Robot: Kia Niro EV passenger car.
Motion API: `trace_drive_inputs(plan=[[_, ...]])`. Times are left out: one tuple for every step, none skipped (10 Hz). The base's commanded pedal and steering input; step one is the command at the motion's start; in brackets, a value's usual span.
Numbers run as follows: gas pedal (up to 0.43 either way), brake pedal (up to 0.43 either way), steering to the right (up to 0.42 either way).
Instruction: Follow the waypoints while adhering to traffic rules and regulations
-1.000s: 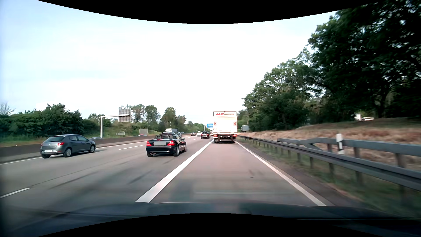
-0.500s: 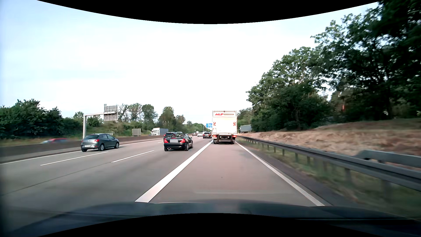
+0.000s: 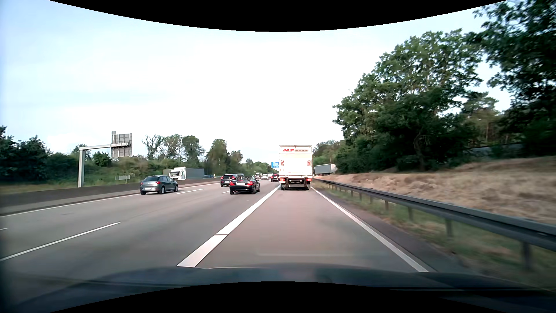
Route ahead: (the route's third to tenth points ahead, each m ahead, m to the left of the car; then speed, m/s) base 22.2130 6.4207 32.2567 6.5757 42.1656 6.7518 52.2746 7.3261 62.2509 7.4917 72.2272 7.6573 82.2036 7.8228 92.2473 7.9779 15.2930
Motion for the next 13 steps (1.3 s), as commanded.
trace_drive_inputs(plan=[[0.000,0.000,-0.004],[0.000,0.000,-0.004],[0.000,0.000,-0.004],[0.000,0.000,-0.004],[0.000,0.006,-0.004],[0.000,0.018,-0.004],[0.000,0.037,-0.004],[0.000,0.061,-0.004],[0.000,0.067,-0.004],[0.000,0.079,-0.004],[0.000,0.079,-0.005],[0.000,0.079,-0.006],[0.000,0.079,-0.006]])
